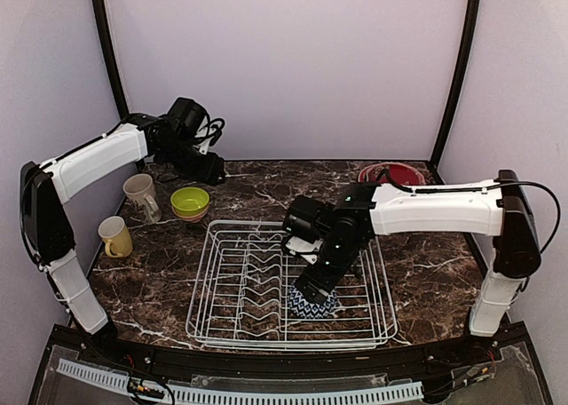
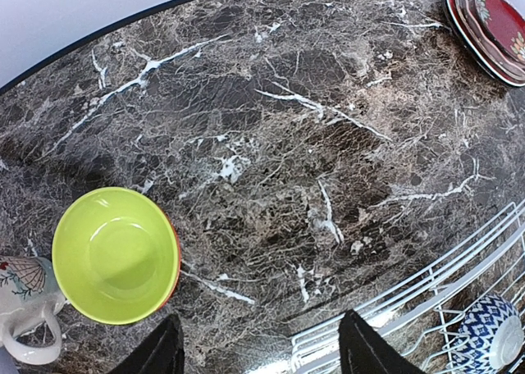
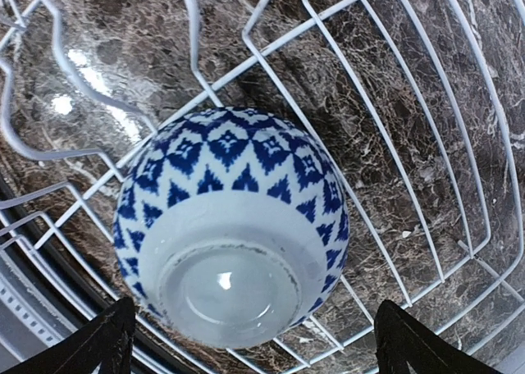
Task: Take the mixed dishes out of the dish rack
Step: Move the bowl to the dish rack.
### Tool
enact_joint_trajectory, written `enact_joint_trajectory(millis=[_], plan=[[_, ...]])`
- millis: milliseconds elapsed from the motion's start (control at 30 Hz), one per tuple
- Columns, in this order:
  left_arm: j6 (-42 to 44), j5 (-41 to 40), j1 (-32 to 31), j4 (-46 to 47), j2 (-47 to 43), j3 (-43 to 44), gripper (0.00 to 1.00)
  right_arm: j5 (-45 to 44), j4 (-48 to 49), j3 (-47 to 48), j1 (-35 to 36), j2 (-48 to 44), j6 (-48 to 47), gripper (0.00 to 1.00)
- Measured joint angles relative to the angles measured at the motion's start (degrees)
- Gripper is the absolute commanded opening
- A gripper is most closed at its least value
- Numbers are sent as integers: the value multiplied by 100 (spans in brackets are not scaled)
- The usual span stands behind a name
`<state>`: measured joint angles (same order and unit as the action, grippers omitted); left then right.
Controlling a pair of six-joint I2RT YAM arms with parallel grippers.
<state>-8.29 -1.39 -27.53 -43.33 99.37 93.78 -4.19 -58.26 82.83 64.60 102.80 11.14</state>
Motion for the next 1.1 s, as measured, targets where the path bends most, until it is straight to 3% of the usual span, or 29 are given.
enact_joint_trajectory(millis=[367,533,767,967,1100], plan=[[22,-76,-13,0,4,-9,64,-1231,76,-22,-83,208,382,99],[22,-76,-13,0,4,-9,64,-1222,129,-68,-227,179,319,99],[22,-72,-15,-2,4,-9,64,-1215,-66,247,92,144,446,99],[22,-61,-42,-2,4,-9,64,-1519,-330,409,398,374,715,88],[22,-57,-52,-2,4,-11,64,-1884,-544,603,485,820,800,87]])
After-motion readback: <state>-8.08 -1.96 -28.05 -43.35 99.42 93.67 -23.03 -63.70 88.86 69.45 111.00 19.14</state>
